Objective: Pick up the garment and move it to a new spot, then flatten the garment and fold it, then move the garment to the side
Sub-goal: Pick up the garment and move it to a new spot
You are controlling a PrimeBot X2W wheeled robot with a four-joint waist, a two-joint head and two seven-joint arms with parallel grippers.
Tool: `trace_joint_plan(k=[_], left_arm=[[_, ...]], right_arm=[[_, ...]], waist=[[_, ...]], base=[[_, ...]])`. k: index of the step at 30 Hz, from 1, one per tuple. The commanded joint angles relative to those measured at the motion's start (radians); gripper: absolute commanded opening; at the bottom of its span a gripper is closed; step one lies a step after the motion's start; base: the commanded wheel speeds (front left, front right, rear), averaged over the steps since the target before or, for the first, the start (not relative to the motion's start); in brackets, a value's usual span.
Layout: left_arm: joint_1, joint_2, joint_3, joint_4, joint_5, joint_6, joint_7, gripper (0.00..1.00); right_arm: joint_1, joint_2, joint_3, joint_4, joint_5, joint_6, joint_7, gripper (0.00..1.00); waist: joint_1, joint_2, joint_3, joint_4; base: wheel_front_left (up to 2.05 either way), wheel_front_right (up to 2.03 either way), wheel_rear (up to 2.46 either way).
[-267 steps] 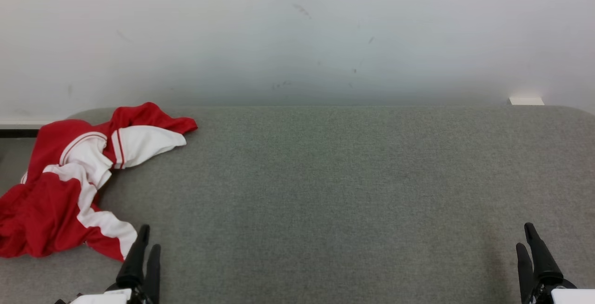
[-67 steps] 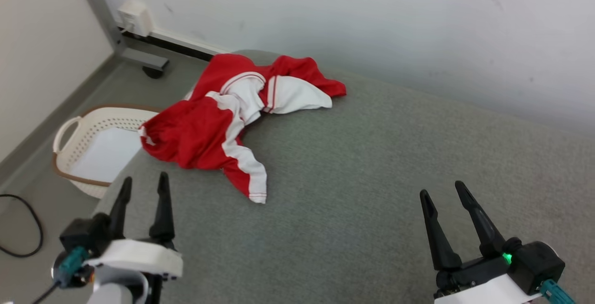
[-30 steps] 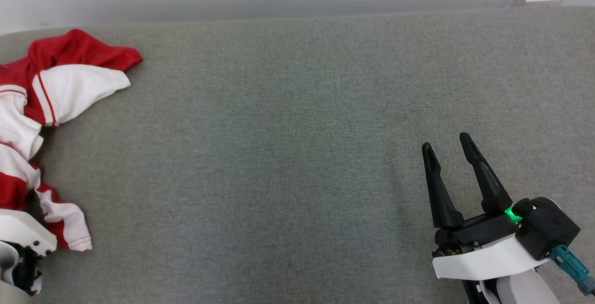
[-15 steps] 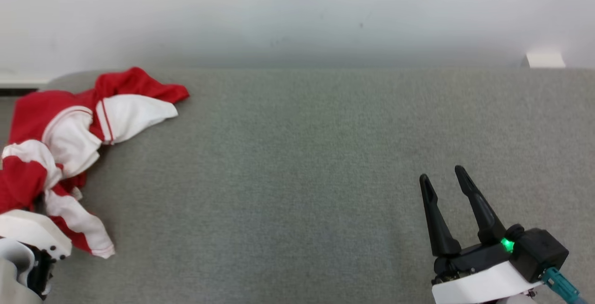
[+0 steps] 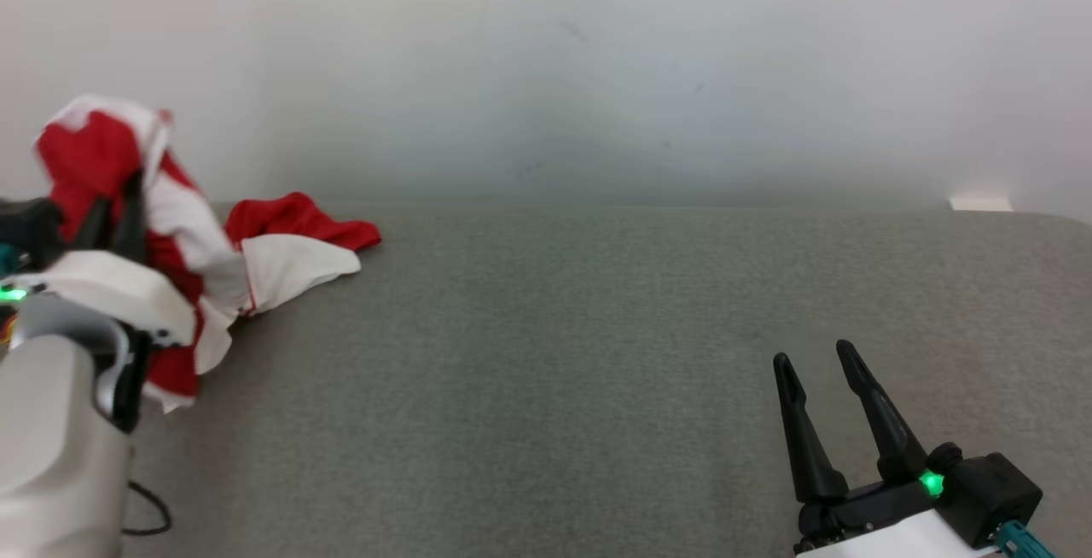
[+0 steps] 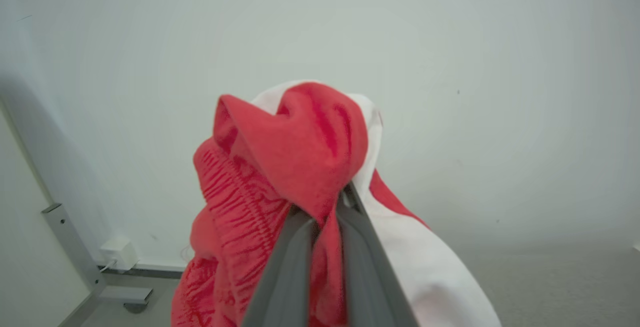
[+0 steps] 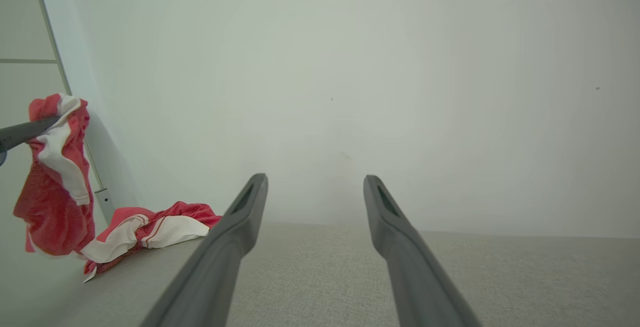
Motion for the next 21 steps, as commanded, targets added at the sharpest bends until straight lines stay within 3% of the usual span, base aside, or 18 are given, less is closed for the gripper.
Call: trace_joint_plan(k=[1, 7, 10, 12, 16, 21], left_arm=[[0.028, -0.013, -0.012, -0.066, 0.006, 0.002, 0.010, 0.00], [0.105, -0.063, -0.042, -0.346, -0.027, 0.003, 0.084, 0.00], [0.194, -0.108, -0.068, -0.544, -0.053, 0.016, 0.148, 0.00], [0.237, -0.129, -0.081, -0.605, -0.064, 0.026, 0.170, 0.00], [0.312, -0.175, -0.128, -0.623, -0.068, 0.035, 0.193, 0.00], [0.357, -0.229, -0.182, -0.548, -0.070, 0.031, 0.169, 0.00]], right_arm=[[0.016, 0.000, -0.006, 0.000, -0.008, -0.002, 0.001, 1.00], [0.020, -0.005, -0.008, -0.005, -0.009, -0.002, 0.001, 1.00], [0.013, -0.011, -0.006, -0.006, -0.009, -0.002, 0.001, 1.00], [0.005, -0.012, 0.000, -0.007, -0.007, -0.002, 0.001, 1.00], [-0.009, -0.017, 0.001, -0.001, 0.000, -0.002, 0.001, 1.00], [-0.007, -0.018, -0.004, 0.000, 0.003, -0.002, 0.001, 1.00]], waist=[[0.0000, 0.0000, -0.009, -0.024], [0.0000, 0.0000, -0.016, -0.087], [0.0000, 0.0000, -0.009, -0.153], [0.0000, 0.0000, -0.002, -0.190], [0.0000, 0.0000, 0.016, -0.250], [0.0000, 0.0000, 0.035, -0.289]], base=[[0.00, 0.00, 0.00], [0.00, 0.00, 0.00], [0.00, 0.00, 0.00], [0.00, 0.00, 0.00], [0.00, 0.00, 0.00], [0.00, 0.00, 0.00]])
